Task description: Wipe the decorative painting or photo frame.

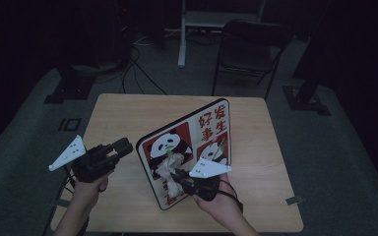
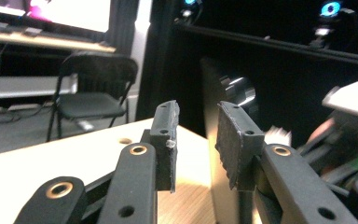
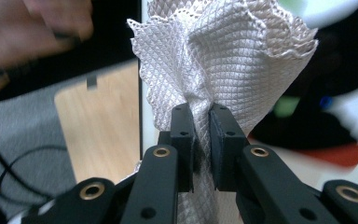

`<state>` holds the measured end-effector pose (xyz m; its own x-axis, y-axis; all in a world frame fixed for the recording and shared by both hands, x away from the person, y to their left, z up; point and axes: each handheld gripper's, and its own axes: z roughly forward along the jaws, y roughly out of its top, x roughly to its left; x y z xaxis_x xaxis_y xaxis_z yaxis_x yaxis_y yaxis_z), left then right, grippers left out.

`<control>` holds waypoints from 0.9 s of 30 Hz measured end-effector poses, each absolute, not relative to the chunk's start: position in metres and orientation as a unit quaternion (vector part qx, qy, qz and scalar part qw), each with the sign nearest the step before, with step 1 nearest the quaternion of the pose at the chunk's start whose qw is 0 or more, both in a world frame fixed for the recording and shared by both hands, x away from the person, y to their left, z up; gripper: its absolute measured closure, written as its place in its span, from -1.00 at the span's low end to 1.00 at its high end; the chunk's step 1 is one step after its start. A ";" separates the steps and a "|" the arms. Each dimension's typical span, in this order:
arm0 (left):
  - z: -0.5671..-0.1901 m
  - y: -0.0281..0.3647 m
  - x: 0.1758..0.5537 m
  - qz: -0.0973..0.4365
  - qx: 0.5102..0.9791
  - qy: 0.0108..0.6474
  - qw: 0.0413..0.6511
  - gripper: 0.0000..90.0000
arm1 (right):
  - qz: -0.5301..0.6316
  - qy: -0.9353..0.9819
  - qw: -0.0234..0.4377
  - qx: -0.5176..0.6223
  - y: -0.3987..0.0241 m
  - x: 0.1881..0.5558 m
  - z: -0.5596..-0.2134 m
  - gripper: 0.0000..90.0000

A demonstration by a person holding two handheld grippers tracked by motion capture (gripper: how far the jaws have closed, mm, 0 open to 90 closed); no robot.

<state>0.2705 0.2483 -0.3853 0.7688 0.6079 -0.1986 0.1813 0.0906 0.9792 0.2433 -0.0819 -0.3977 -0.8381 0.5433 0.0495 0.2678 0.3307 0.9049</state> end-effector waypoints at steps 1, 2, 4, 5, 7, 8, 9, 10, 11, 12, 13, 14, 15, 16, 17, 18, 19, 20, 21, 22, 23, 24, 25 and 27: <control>-0.388 0.248 0.273 0.154 0.658 0.306 0.671 0.54 | 0.529 0.800 0.137 0.249 -0.081 0.245 -0.390 0.80; -0.391 0.247 0.275 0.153 0.660 0.312 0.666 0.54 | 0.537 0.795 0.138 0.246 -0.080 0.246 -0.383 0.80; -0.396 0.242 0.278 0.145 0.666 0.315 0.660 0.54 | 0.554 0.784 0.145 0.240 -0.077 0.250 -0.368 0.80; -0.397 0.240 0.279 0.145 0.667 0.316 0.659 0.51 | 0.560 0.780 0.149 0.236 -0.075 0.251 -0.361 0.80; -0.398 0.236 0.279 0.139 0.673 0.309 0.658 0.48 | 0.575 0.771 0.152 0.229 -0.070 0.254 -0.348 0.80; -0.397 0.234 0.278 0.143 0.674 0.306 0.656 0.48 | 0.580 0.768 0.155 0.225 -0.068 0.255 -0.343 0.80; -0.396 0.233 0.277 0.141 0.676 0.303 0.657 0.48 | 0.586 0.764 0.157 0.222 -0.065 0.256 -0.338 0.80; -0.396 0.232 0.277 0.140 0.677 0.300 0.657 0.48 | 0.590 0.761 0.157 0.218 -0.062 0.257 -0.334 0.80; -0.395 0.232 0.276 0.144 0.679 0.298 0.656 0.48 | 0.594 0.760 0.156 0.215 -0.059 0.258 -0.330 0.80; -0.395 0.232 0.276 0.143 0.679 0.297 0.656 0.49 | 0.598 0.757 0.154 0.212 -0.056 0.259 -0.327 0.80; -0.395 0.232 0.276 0.143 0.677 0.296 0.658 0.49 | 0.601 0.757 0.149 0.209 -0.053 0.260 -0.325 0.80; -0.395 0.232 0.276 0.143 0.677 0.297 0.658 0.49 | 0.604 0.756 0.145 0.207 -0.049 0.260 -0.323 0.80; -0.395 0.232 0.276 0.140 0.676 0.296 0.659 0.49 | 0.605 0.756 0.145 0.203 -0.046 0.261 -0.321 0.80; -0.395 0.231 0.276 0.138 0.677 0.295 0.660 0.49 | 0.603 0.758 0.145 0.201 -0.042 0.261 -0.321 0.80; -0.395 0.231 0.276 0.139 0.677 0.294 0.660 0.49 | 0.601 0.760 0.148 0.198 -0.039 0.262 -0.320 0.80; -0.395 0.230 0.276 0.135 0.679 0.293 0.660 0.49 | 0.598 0.762 0.151 0.197 -0.035 0.262 -0.321 0.80; -0.395 0.230 0.276 0.133 0.679 0.291 0.661 0.49 | 0.594 0.764 0.155 0.197 -0.032 0.264 -0.322 0.80; -0.395 0.229 0.276 0.134 0.679 0.292 0.660 0.49 | 0.590 0.767 0.158 0.197 -0.030 0.265 -0.324 0.80; -0.395 0.230 0.276 0.132 0.679 0.292 0.661 0.49 | 0.586 0.770 0.158 0.200 -0.028 0.267 -0.326 0.80; -0.395 0.230 0.276 0.132 0.679 0.292 0.660 0.49 | 0.581 0.772 0.159 0.202 -0.027 0.268 -0.329 0.80; -0.396 0.230 0.277 0.131 0.678 0.294 0.661 0.49 | 0.581 0.773 0.157 0.203 -0.027 0.269 -0.331 0.80; -0.396 0.230 0.277 0.125 0.675 0.295 0.665 0.49 | 0.578 0.775 0.157 0.203 -0.027 0.268 -0.333 0.80; -0.397 0.230 0.277 0.121 0.674 0.294 0.667 0.49 | 0.577 0.775 0.157 0.203 -0.027 0.268 -0.335 0.80; -0.397 0.230 0.277 0.112 0.673 0.292 0.670 0.50 | 0.572 0.779 0.158 0.202 -0.028 0.266 -0.338 0.80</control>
<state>0.2773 0.2300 -0.3971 0.8044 0.5430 -0.2408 0.2436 0.0682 0.9675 0.2657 -0.0280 -0.3382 -0.8688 0.4949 -0.0146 0.1339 0.2632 0.9554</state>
